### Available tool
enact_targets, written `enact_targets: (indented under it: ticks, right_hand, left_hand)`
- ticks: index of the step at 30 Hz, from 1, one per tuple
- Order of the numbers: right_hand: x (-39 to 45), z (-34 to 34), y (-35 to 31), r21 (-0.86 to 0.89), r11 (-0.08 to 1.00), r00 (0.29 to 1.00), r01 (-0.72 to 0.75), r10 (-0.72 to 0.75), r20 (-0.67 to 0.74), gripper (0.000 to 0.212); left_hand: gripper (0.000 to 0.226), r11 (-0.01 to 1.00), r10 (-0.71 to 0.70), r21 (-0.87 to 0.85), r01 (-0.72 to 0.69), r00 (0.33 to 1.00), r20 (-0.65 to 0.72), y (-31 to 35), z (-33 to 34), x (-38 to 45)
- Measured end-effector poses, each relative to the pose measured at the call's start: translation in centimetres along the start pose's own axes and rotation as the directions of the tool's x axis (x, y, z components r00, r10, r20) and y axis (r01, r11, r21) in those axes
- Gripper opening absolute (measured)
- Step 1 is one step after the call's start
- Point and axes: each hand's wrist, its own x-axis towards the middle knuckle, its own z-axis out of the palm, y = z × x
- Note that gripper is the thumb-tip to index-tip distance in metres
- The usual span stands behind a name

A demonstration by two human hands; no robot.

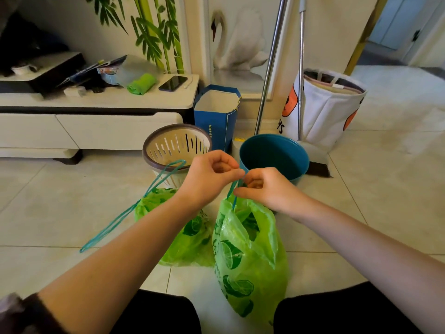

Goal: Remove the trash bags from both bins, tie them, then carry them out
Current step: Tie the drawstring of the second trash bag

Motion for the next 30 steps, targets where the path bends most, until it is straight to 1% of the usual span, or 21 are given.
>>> enact_targets:
  ticks: [5, 7, 9, 11, 12, 13, 15, 16, 18, 19, 21, 23, 24, 26, 28, 30]
  right_hand:
    - [0.4, 0.3, 0.1, 0.083, 0.997, 0.998, 0.004, 0.001, -0.067, 0.009]
    - [0.5, 0.3, 0.0, 0.106, 0.994, 0.996, -0.010, 0.018, -0.082, 0.010]
    - [0.5, 0.2, 0.1, 0.182, 0.982, 0.993, -0.046, 0.065, -0.103, 0.010]
    - [0.4, 0.1, 0.1, 0.235, 0.969, 0.987, -0.073, 0.104, -0.122, 0.008]
    - [0.5, 0.0, 0.1, 0.249, 0.965, 0.985, -0.085, 0.120, -0.127, 0.008]
    - [0.5, -0.1, 0.1, 0.267, 0.959, 0.983, -0.093, 0.131, -0.130, 0.009]
    - [0.5, -0.4, -0.3, 0.302, 0.950, 0.982, -0.082, 0.129, -0.139, 0.012]
    - [0.5, -0.5, -0.4, 0.311, 0.948, 0.982, -0.061, 0.113, -0.149, 0.010]
    - [0.5, -0.7, -0.7, 0.303, 0.953, 0.983, -0.006, 0.061, -0.172, 0.007]
    - [0.5, -0.7, -0.8, 0.283, 0.959, 0.984, 0.025, 0.027, -0.178, 0.007]
    - [0.6, -0.6, -1.3, 0.253, 0.964, 0.982, 0.079, -0.032, -0.184, 0.007]
    - [0.6, -0.5, -2.1, 0.267, 0.955, 0.980, 0.127, -0.080, -0.181, 0.006]
    - [0.6, -0.5, -2.5, 0.286, 0.946, 0.979, 0.150, -0.103, -0.174, 0.006]
    - [0.6, -0.7, -3.5, 0.333, 0.926, 0.980, 0.176, -0.131, -0.153, 0.005]
    - [0.7, -0.9, -4.3, 0.350, 0.919, 0.981, 0.181, -0.142, -0.134, 0.004]
    - [0.7, -0.9, -4.7, 0.325, 0.928, 0.980, 0.185, -0.151, -0.127, 0.003]
  left_hand:
    - [0.016, 0.999, 0.014, -0.037, -0.014, 1.000, -0.009, -0.4, 0.1, 0.4]
    - [0.015, 0.999, 0.010, -0.042, -0.010, 1.000, -0.015, -0.8, -0.1, 0.6]
    - [0.009, 1.000, -0.009, -0.027, 0.009, 1.000, -0.019, -1.4, -0.2, 0.7]
    - [0.004, 0.998, -0.050, 0.036, 0.050, 0.999, -0.023, -2.6, -0.4, 0.9]
    - [0.009, 0.993, -0.056, 0.103, 0.057, 0.998, -0.015, -3.3, -0.5, 1.0]
    - [0.017, 0.981, -0.053, 0.190, 0.048, 0.998, 0.022, -4.0, -0.5, 1.1]
    - [0.043, 0.934, -0.056, 0.357, -0.012, 0.982, 0.180, -5.1, -0.4, 1.1]
    - [0.060, 0.912, -0.080, 0.409, -0.039, 0.959, 0.271, -5.5, -0.3, 0.9]
    - [0.093, 0.892, -0.122, 0.444, -0.082, 0.903, 0.412, -5.7, 0.3, 0.7]
    - [0.105, 0.891, -0.117, 0.441, -0.108, 0.884, 0.453, -5.8, 0.8, 0.7]
    - [0.118, 0.907, -0.076, 0.400, -0.136, 0.878, 0.472, -5.7, 1.7, 0.6]
    - [0.115, 0.938, -0.020, 0.322, -0.129, 0.907, 0.420, -5.0, 2.4, 0.5]
    - [0.107, 0.953, 0.024, 0.273, -0.133, 0.928, 0.371, -4.7, 2.7, 0.5]
    - [0.084, 0.979, 0.090, 0.155, -0.134, 0.961, 0.263, -4.1, 3.0, 0.6]
    - [0.067, 0.993, 0.090, 0.052, -0.102, 0.976, 0.196, -3.6, 3.1, 0.6]
    - [0.052, 0.995, 0.097, 0.020, -0.102, 0.982, 0.164, -3.2, 3.2, 0.5]
